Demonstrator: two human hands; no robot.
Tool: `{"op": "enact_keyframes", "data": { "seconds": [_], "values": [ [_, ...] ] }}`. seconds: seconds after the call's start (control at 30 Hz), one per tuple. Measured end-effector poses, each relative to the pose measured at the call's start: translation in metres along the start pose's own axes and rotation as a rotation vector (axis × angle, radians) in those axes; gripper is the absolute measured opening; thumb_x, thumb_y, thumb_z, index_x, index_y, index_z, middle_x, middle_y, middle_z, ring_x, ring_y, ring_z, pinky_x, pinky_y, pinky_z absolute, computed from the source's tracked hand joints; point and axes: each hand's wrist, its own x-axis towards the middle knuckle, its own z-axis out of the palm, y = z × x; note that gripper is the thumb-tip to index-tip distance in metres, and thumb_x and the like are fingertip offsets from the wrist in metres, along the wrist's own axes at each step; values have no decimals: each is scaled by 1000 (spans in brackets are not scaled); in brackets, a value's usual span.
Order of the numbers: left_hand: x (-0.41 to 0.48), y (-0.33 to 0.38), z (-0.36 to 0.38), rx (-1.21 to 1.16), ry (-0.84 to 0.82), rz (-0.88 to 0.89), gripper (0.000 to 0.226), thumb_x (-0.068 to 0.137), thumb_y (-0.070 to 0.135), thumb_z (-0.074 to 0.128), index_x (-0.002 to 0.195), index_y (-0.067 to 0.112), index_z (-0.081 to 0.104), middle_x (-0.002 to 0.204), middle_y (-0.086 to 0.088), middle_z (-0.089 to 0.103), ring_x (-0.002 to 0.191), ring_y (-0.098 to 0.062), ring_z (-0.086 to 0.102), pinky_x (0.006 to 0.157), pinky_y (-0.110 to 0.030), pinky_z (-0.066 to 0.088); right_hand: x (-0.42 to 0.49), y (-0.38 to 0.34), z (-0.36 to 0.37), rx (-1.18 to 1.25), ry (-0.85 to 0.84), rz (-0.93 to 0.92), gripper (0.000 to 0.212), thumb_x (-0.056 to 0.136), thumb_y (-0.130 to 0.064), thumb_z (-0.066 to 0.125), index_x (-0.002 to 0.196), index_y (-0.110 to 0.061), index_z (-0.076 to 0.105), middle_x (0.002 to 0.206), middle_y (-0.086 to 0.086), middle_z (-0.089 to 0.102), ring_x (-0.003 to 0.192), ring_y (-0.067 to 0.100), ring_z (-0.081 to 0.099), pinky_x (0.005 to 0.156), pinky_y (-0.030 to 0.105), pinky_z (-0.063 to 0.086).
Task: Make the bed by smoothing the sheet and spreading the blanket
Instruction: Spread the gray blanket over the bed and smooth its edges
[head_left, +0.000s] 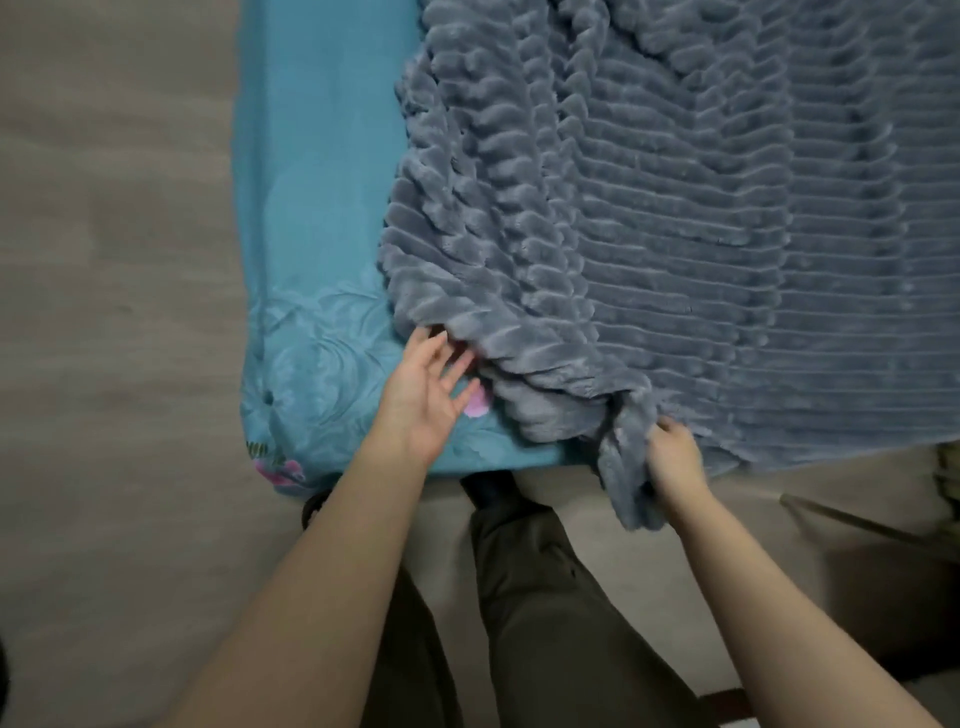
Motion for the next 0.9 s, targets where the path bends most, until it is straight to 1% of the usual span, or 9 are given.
{"op": "enact_keyframes", "data": {
  "seconds": [0.07,0.2,0.27,0.33,0.4,0.53,0.63,0.77,0.9],
  "values": [
    [-2,3,-4,110,-98,20,41,99,24,40,139,36,43,128,9,63,116,-11,58,98,-35,41,0,-2,8,-203,254,-159,44,96,-50,40,113,-15,60,115,12,63,111,35,55,92,43,43],
    [-1,2,3,336,-241,-24,36,100,44,33,133,35,39,125,11,65,124,-9,53,107,-37,28,-20,-26,46,-437,200,-578,70,85,-71,38,136,-25,45,140,0,45,130,25,41,105,51,36],
    [1,-2,7,376,-208,-26,32,99,45,36,129,38,41,125,11,65,123,-9,53,105,-35,30,-18,-45,63,-655,201,-713,76,83,-64,52,146,-28,29,146,-4,39,135,21,35,108,54,29],
    [5,-7,8,430,-127,10,28,100,32,41,125,41,48,123,11,65,118,-9,55,102,-32,36,-12,-61,73,-758,174,-708,53,89,-42,55,137,-23,41,136,2,50,130,25,41,110,56,26],
    [8,-11,6,436,-17,53,38,98,10,41,122,36,55,116,9,64,106,-8,58,101,-32,41,-10,-84,73,-555,38,-620,22,94,-26,51,110,-11,57,115,13,63,114,32,54,103,47,37],
    [9,-16,5,270,92,45,28,99,7,40,112,27,53,95,5,66,76,-6,63,71,-29,54,-34,-108,55,285,-577,-364,24,100,-12,45,85,-4,64,84,13,66,69,15,64,69,27,52],
    [5,-12,12,97,44,-1,20,100,14,41,98,18,61,86,-3,71,70,-14,68,59,-27,58,-50,-92,32,423,-898,-225,21,95,-16,54,97,-2,69,83,9,70,68,15,66,62,23,53],
    [2,14,23,-196,-45,41,33,100,35,37,105,15,63,92,-5,74,84,-19,70,83,-38,56,-48,-64,10,571,-885,-96,31,85,-17,65,107,3,69,95,15,73,81,24,71,69,31,58],
    [-5,38,49,42,-119,27,44,95,47,43,110,15,69,111,-10,72,102,-27,69,83,-42,57,-32,-38,9,373,-521,-211,39,98,-33,52,100,3,66,95,12,73,86,26,70,77,34,56]
  ]
}}
